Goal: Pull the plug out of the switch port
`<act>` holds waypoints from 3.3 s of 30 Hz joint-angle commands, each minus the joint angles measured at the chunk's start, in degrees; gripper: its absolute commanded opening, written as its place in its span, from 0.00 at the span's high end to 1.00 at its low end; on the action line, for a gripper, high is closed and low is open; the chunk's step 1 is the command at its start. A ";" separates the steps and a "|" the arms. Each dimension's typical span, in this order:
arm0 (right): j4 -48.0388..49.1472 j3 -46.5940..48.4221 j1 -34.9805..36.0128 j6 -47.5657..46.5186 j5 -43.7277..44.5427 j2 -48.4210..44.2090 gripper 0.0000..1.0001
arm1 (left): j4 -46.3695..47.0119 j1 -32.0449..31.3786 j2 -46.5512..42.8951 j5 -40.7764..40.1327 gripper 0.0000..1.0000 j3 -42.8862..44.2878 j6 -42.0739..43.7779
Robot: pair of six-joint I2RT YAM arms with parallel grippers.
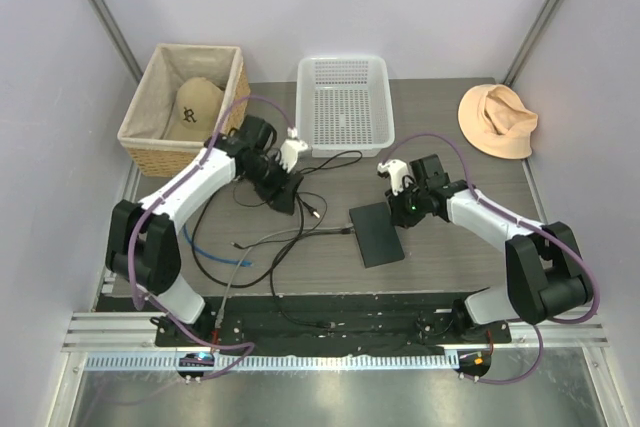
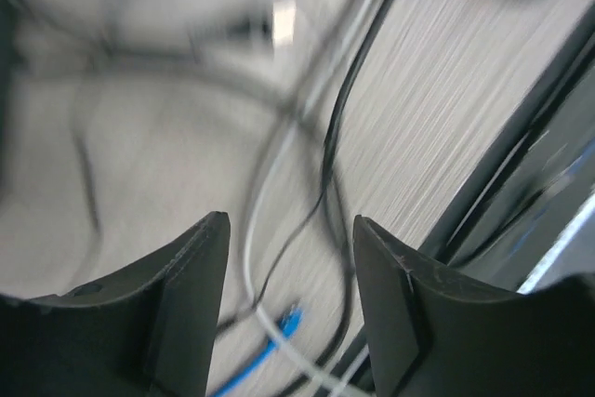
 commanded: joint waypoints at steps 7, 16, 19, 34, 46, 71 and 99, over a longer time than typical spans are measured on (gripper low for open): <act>-2.35 -1.12 -0.62 -1.33 1.76 -1.47 0.87 | 16.50 -4.63 11.76 19.25 0.39 14.79 -26.98; -2.78 -1.30 -0.62 -2.03 2.11 -1.56 0.87 | 23.63 -7.28 25.04 19.69 0.39 17.43 -31.83; -3.14 -1.39 -0.62 -2.65 2.46 -1.21 0.86 | 23.63 -7.37 27.76 19.60 0.40 18.13 -31.30; -5.77 8.90 -0.53 1.92 -6.59 2.12 0.89 | 23.72 -9.12 32.87 23.21 0.48 16.99 -31.04; -4.98 6.70 1.40 2.27 -6.50 2.92 0.87 | 31.97 -9.92 20.83 15.31 0.47 5.75 -31.21; -5.78 6.00 4.57 0.51 -4.04 4.24 0.85 | 36.81 -12.73 28.74 20.13 0.64 6.27 -33.24; -4.46 4.50 5.10 0.78 -3.16 3.89 0.85 | 28.55 -11.50 33.30 25.31 0.77 8.20 -22.78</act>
